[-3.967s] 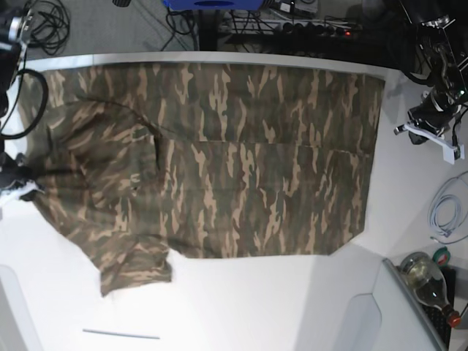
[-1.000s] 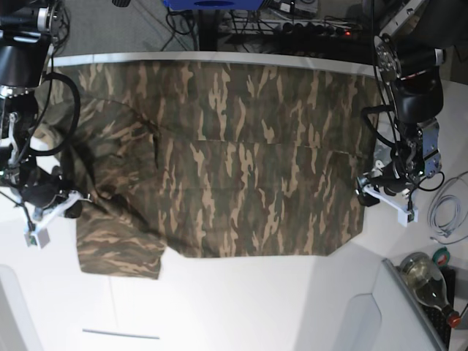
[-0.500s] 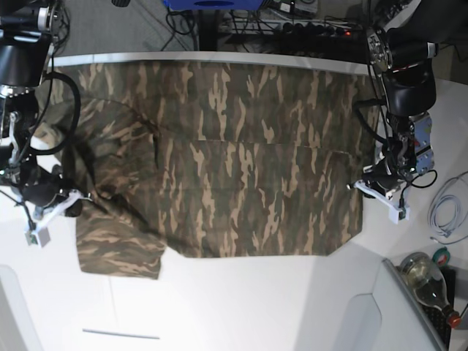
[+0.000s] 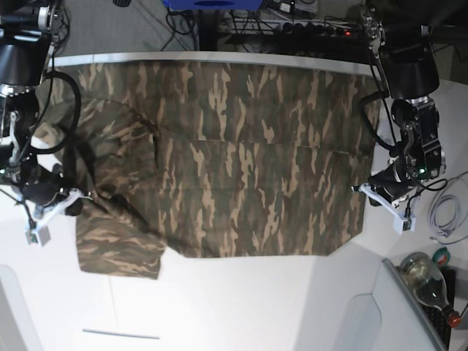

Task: Layout the t-shirt on the table in an organized manner, then fold the t-shirt properly
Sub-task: 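Grasp the shirt side edge with the left gripper, then fold the side edge inward with the left gripper toward the right gripper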

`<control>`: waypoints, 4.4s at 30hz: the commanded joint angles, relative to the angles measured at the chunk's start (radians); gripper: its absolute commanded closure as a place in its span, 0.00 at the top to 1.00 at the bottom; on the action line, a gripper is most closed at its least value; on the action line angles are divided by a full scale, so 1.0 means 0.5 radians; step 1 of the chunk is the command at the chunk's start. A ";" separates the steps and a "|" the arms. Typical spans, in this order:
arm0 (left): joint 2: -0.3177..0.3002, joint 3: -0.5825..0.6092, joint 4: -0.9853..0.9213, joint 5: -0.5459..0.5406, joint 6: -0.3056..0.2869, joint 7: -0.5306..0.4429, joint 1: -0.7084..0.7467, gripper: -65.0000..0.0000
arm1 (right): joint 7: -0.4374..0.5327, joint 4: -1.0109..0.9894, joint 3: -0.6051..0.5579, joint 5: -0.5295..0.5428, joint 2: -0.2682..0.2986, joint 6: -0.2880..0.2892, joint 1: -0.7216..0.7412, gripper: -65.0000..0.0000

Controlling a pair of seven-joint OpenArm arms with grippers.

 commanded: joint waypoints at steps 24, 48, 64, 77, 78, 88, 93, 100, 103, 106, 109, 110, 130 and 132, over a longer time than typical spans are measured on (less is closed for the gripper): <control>0.027 0.017 -1.069 -0.009 0.003 -0.564 -0.496 0.49 | 0.055 0.028 0.006 0.029 0.028 0.023 -0.014 0.00; 0.030 0.017 0.115 0.013 0.013 -0.012 -0.045 0.00 | 0.055 -0.055 0.003 0.029 0.031 0.023 -0.011 0.00; 0.033 0.017 0.296 0.013 0.013 0.292 0.290 0.00 | 0.052 -0.052 0.003 0.029 0.028 0.023 -0.014 0.00; 0.024 -0.084 0.539 -0.002 0.013 0.357 0.428 0.64 | 0.046 -0.046 0.003 0.029 0.004 0.026 -0.017 0.00; 0.027 -0.146 0.597 -0.002 0.013 0.403 0.449 0.73 | 0.046 -0.046 0.003 0.029 0.004 0.026 -0.017 0.00; -0.053 -0.483 0.290 -0.009 0.003 0.415 0.124 0.89 | 0.052 -0.043 0.003 0.029 0.004 0.026 -0.014 0.00; -0.059 -0.449 -0.081 0.007 0.000 0.240 -0.143 0.89 | 0.052 -0.043 0.003 0.029 0.004 0.026 -0.014 0.00; -0.111 -0.268 -0.603 -0.006 0.003 0.025 -0.364 0.89 | 0.055 -0.043 0.003 0.029 0.004 0.026 -0.008 0.00; -0.114 -0.253 -0.765 0.013 0.003 -0.061 -0.425 0.89 | 0.055 -0.043 0.003 0.029 0.004 0.026 -0.008 0.00; -0.111 -0.250 -0.876 0.013 0.003 -0.110 -0.462 0.89 | 0.055 -0.043 0.003 0.029 0.004 0.026 -0.008 0.00; -0.099 -0.250 -0.916 0.013 0.003 -0.122 -0.462 0.88 | 0.055 -0.043 0.003 0.029 0.004 0.026 -0.004 0.00; -0.096 -0.250 -0.916 0.013 0.003 -0.122 -0.456 0.86 | 0.055 -0.043 0.003 0.029 0.004 0.026 -0.004 0.00; -0.071 0.189 -1.011 -0.006 0.003 -0.438 -0.637 0.00 | 0.117 -0.196 0.000 0.022 0.022 0.026 0.158 0.00; -0.071 0.189 -1.011 -0.006 0.003 -0.438 -0.705 0.00 | 0.190 -0.282 -0.003 0.022 0.038 0.026 0.217 0.00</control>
